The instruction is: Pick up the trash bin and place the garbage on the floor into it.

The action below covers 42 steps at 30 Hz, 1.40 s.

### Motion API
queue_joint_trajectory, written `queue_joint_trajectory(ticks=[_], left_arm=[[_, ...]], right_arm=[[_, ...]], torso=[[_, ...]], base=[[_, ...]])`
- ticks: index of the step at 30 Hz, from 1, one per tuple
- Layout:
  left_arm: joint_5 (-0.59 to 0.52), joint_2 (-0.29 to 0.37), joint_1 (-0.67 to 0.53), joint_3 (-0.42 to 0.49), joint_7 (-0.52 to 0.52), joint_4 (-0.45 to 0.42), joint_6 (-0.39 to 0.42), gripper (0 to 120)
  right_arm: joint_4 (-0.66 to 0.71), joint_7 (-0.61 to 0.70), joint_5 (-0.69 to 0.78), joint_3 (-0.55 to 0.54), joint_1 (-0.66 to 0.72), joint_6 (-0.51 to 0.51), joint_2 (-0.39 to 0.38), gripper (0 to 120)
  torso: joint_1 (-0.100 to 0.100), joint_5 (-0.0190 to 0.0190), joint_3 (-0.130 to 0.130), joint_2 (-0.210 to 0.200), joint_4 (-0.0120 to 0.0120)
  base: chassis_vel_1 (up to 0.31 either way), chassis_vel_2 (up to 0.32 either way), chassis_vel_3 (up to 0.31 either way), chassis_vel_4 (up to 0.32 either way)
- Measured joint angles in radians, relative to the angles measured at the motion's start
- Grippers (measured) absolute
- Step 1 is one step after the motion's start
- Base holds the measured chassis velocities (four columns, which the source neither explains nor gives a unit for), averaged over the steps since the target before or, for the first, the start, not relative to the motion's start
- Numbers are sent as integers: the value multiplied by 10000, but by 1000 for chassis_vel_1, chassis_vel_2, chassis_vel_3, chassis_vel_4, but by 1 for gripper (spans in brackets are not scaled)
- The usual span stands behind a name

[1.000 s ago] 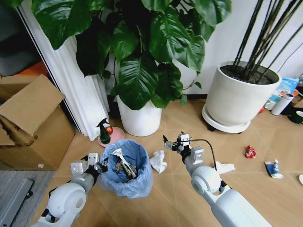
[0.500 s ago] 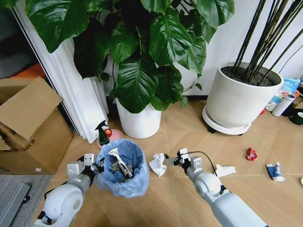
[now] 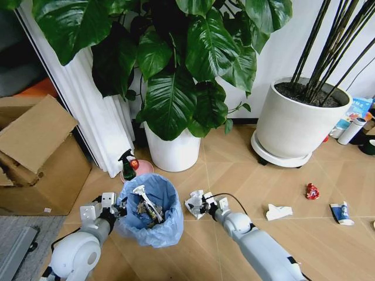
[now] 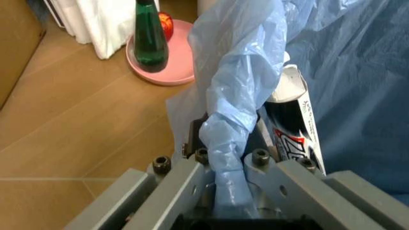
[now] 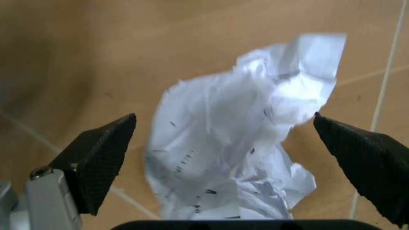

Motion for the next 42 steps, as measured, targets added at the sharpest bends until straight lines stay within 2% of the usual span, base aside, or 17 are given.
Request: queue_joint_trajectory(ticks=[9, 15, 21, 22, 24, 26, 30, 31, 34, 35, 37, 40, 42], left_arm=[[29, 12, 19, 26, 6, -23, -2, 0], [30, 16, -4, 31, 6, -23, -1, 0], [24, 20, -67, 70, 5, -9, -2, 0], [24, 20, -67, 70, 5, -9, -2, 0], [23, 12, -82, 88, 4, 6, -2, 0], [22, 11, -84, 92, 4, 12, -2, 0], [20, 19, -116, 121, 4, 23, -1, 0], [20, 19, -116, 121, 4, 23, -1, 0], [8, 22, -152, 151, 4, 29, -2, 0], [8, 22, -152, 151, 4, 29, -2, 0], [8, 21, -156, 170, 4, 42, -1, 0], [10, 24, -167, 179, 4, 62, -3, 0], [6, 57, -211, 188, 3, 76, -5, 0]], right_arm=[[-1489, -162, -497, 42, 632, 208, 663, 100], [-1874, -293, -789, 89, 725, 348, 823, 96], [-1815, -292, -783, 117, 632, 415, 826, 73], [-1815, -292, -783, 117, 632, 415, 826, 73], [-1795, -256, -795, 128, 558, 438, 822, 62], [-1786, -248, -799, 131, 538, 440, 822, 58], [-1746, -166, -809, 173, 464, 447, 828, 41], [-1746, -166, -809, 173, 464, 447, 828, 41], [-1730, -101, -808, 221, 415, 456, 830, 27], [-1730, -101, -808, 221, 415, 456, 830, 27], [-1632, -48, -782, 263, 333, 456, 808, 16], [-1423, 41, -643, 288, 227, 440, 747, 9], [-959, 210, -278, 285, 1, 343, 593, 0]], torso=[[0, 3, 0, 0, 0], [0, 3, 0, 0, 0], [0, 7, -1, 0, 0], [0, 7, -1, 0, 0], [0, 6, -1, 0, 0], [0, 6, -1, 0, 0], [0, 6, -1, 0, 0], [0, 6, -1, 0, 0], [0, 6, -1, 0, 0], [0, 6, -1, 0, 0], [0, 6, -1, 0, 1], [0, 7, -1, 0, 1], [0, 6, -1, 0, 1]], base=[[0, 0, 0, 0], [0, 0, 0, 0], [0, 0, 0, 0], [0, 0, 0, 0], [0, 0, 0, 0], [0, 0, 0, 0], [0, 0, 0, 0], [0, 0, 0, 0], [0, 0, 0, 0], [0, 0, 0, 0], [0, 0, 0, 0], [0, 0, 0, 0], [0, 0, 0, 0]])
